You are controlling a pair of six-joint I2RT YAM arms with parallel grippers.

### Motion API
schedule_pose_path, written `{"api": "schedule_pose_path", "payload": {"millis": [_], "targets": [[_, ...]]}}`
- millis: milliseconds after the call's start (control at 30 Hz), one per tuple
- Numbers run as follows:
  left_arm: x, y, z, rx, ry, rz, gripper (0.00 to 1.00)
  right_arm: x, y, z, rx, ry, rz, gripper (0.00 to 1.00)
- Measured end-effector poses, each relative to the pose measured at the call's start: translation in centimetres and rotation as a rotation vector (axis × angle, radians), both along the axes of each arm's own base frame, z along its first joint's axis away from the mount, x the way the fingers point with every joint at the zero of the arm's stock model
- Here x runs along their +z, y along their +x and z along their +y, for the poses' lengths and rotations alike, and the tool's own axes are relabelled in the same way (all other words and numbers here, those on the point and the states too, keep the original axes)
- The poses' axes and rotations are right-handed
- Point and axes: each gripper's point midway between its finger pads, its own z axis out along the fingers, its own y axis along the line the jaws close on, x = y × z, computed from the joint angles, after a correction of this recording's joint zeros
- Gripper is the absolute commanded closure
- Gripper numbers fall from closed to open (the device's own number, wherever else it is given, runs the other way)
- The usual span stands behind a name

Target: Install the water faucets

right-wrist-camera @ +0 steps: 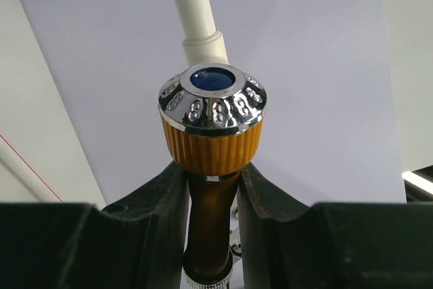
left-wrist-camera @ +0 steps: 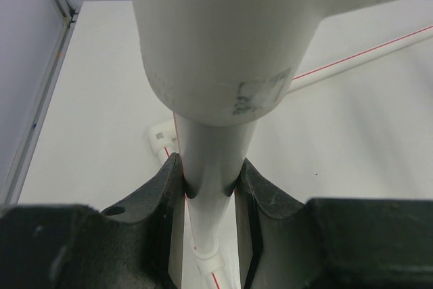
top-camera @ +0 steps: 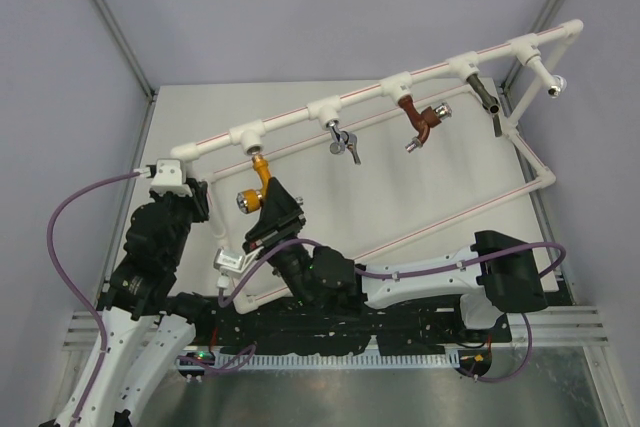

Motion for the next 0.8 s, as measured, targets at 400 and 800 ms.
{"api": "schedule_pose_path", "payload": {"millis": [400,800], "targets": [[0.0,0.0,-0.1,-0.007,0.002,-0.001,1.00,-1.8,0.8,1.0,-0.009,-0.174,-0.013,0.95],[0.0,0.0,-0.1,-0.009,0.003,-0.005,1.00,-1.1,1.5,1.1,-0.029,-0.230,-0.041,0.95]]}}
